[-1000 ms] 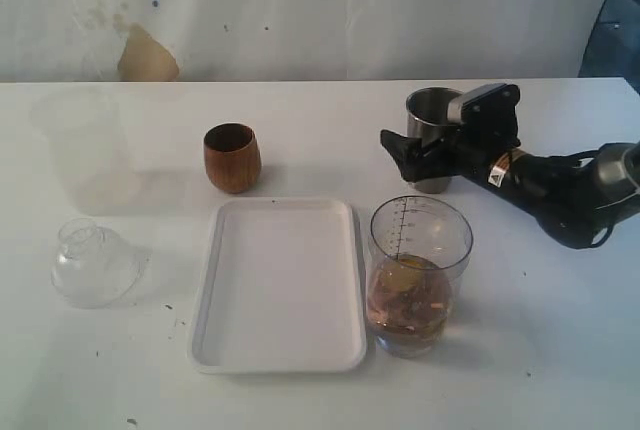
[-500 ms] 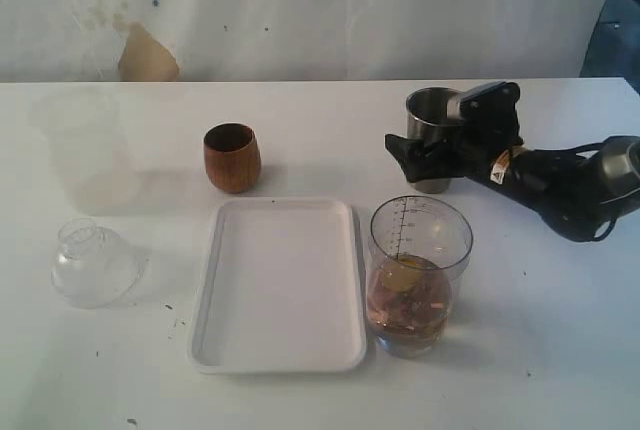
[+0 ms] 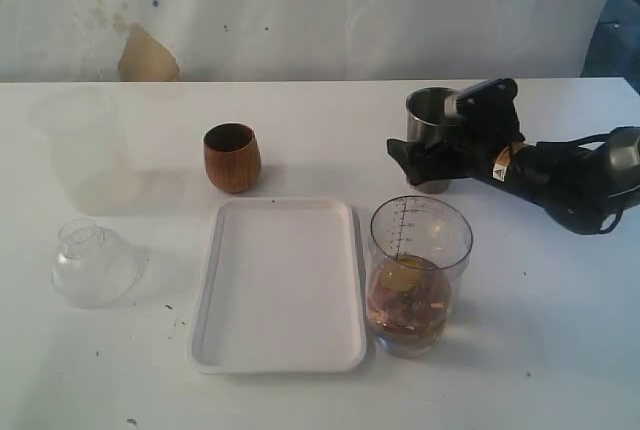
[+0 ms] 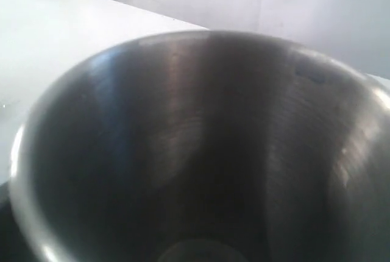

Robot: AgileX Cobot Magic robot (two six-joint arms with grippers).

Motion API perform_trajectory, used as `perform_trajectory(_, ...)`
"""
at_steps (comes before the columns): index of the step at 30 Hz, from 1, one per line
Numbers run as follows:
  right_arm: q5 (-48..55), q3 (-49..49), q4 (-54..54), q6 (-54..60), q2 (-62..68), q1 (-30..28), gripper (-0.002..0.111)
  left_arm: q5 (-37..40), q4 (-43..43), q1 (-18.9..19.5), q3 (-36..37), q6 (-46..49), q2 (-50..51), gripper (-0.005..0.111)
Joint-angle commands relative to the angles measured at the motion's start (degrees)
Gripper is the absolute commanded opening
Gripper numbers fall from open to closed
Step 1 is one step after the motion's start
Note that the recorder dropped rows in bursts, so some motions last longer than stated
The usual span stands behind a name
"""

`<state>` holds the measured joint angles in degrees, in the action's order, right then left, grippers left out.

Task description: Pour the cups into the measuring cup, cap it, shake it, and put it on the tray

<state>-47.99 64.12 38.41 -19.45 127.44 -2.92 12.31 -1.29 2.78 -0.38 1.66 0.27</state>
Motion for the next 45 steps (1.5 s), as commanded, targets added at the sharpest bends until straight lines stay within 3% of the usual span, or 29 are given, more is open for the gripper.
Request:
perform_trajectory(1, -0.5, -1.8, -0.4, -0.8, -1.4, -1.3, 0.103, -0.6, -0.1, 0.0, 0.4, -0.1, -0.3, 0.001)
perform_trajectory(21, -5.4, -13.6, -2.5, 1.2, -8.9, -3.9, 0.103, -0.6, -0.1, 0.0, 0.4, -0.1, -0.3, 0.001)
perform_trajectory(30, -4.5, -22.5, -4.3, 2.7, -19.9, -3.9, 0.103, -0.6, -0.1, 0.0, 0.4, -0.1, -0.3, 0.001)
perform_trajectory(38, 5.9, -29.1, -4.8, -2.3, -39.1, -3.9, 0.103, -0.6, -0.1, 0.0, 0.4, -0.1, -0.3, 0.001)
perform_trajectory(42, 14.2, -31.0, -2.4, -13.1, -50.3, -3.9, 0.103, -0.6, -0.1, 0.0, 0.4, -0.1, -0.3, 0.001)
perform_trajectory(45, 19.1, -31.8, 5.7, -21.0, -58.8, -3.9, 0.102, -0.6, -0.1, 0.0, 0.4, -0.1, -0.3, 0.001)
